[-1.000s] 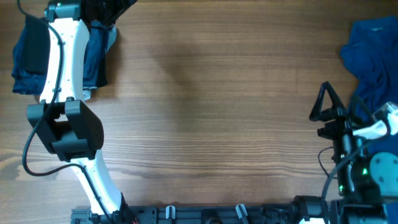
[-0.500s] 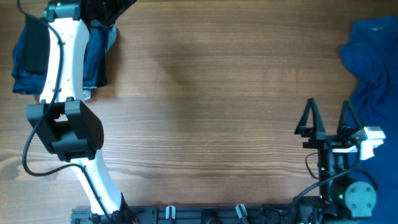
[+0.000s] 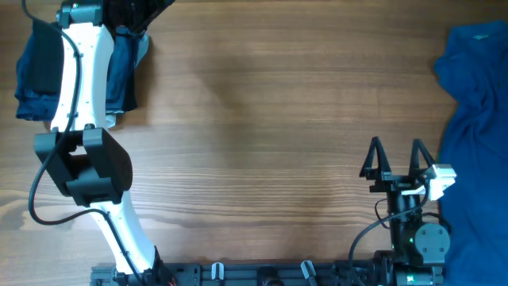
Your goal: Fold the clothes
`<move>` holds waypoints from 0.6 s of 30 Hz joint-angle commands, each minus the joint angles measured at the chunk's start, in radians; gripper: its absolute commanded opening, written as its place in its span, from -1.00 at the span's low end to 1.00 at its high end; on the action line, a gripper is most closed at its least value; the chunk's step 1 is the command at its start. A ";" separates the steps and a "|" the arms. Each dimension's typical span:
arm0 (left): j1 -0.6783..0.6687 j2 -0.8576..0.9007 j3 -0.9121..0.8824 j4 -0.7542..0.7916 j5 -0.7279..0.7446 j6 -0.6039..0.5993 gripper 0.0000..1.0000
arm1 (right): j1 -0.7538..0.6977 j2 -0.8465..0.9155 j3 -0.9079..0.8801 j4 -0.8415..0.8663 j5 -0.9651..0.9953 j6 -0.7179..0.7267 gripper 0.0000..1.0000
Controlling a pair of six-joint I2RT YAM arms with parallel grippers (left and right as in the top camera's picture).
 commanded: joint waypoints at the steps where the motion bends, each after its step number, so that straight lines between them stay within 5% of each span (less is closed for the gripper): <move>1: 0.002 -0.002 0.003 0.000 0.011 0.005 0.99 | -0.006 -0.016 -0.020 -0.013 -0.077 -0.133 0.99; 18: 0.002 -0.002 0.003 0.000 0.011 0.005 0.99 | -0.006 -0.014 -0.019 -0.123 -0.100 -0.212 0.99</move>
